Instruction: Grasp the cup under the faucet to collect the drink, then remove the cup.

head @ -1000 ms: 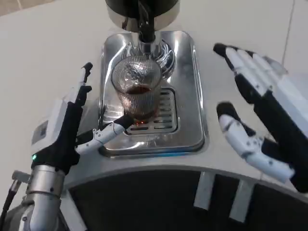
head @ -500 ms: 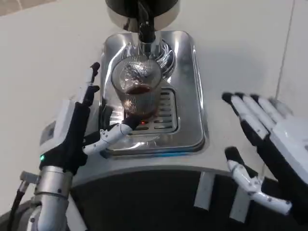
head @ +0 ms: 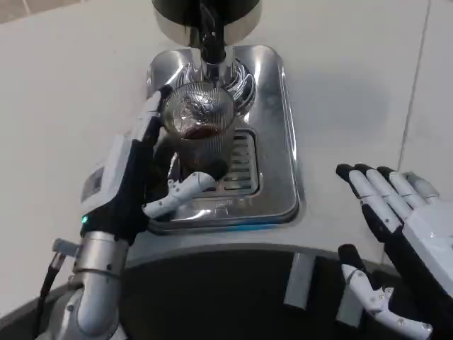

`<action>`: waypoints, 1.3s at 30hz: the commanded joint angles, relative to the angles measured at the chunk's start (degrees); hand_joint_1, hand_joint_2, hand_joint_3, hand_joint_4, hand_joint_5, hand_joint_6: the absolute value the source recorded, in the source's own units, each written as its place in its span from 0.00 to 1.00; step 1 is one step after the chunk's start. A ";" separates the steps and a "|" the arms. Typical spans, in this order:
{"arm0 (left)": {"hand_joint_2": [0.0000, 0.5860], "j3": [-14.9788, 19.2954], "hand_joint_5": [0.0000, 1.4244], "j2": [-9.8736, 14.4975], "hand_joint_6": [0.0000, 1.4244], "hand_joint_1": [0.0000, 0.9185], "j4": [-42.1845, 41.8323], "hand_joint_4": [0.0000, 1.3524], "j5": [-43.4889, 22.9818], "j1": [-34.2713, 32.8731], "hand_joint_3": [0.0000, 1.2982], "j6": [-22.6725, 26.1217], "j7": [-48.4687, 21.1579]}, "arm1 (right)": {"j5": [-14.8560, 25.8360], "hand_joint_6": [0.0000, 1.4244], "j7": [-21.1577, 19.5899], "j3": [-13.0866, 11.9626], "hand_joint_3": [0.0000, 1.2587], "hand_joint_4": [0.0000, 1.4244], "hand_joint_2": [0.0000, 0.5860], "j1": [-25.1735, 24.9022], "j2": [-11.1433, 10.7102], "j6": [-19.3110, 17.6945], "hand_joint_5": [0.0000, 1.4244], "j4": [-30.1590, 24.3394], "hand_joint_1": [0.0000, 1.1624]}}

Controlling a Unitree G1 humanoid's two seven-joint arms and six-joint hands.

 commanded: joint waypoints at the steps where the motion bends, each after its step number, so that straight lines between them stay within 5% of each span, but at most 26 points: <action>1: 0.06 -1.04 0.13 -0.15 0.13 0.33 2.51 0.00 0.42 -2.08 0.07 0.42 -0.23 | -0.44 0.00 1.81 0.75 0.00 0.00 0.99 0.23 1.66 0.43 0.00 -1.77 0.17; 7: 0.11 -1.75 0.11 1.12 0.08 0.45 4.86 0.00 -0.69 -3.82 0.06 -2.13 -2.07 | -0.29 0.00 3.71 0.83 0.00 0.00 0.97 -0.60 2.75 1.10 0.00 -2.09 0.13; 24: 0.08 -1.80 0.12 -2.41 0.12 0.41 10.86 0.00 -1.42 -7.24 0.00 -4.59 1.38 | -1.34 0.00 6.71 1.44 0.00 0.00 0.92 -2.35 3.93 3.46 0.00 -1.65 0.10; 34: 0.08 -2.66 0.17 -3.20 0.15 0.44 12.66 0.00 0.75 -8.59 0.09 -2.10 4.17 | -2.46 0.00 8.53 1.77 0.00 0.00 0.91 -2.81 5.44 5.30 0.00 -2.83 0.09; 39: 0.09 -2.99 0.31 -4.54 0.37 0.47 13.80 0.12 1.50 -10.31 0.19 0.84 6.91 | -3.39 0.00 9.64 2.59 0.00 0.00 0.91 -3.11 6.54 6.32 0.00 -3.19 0.08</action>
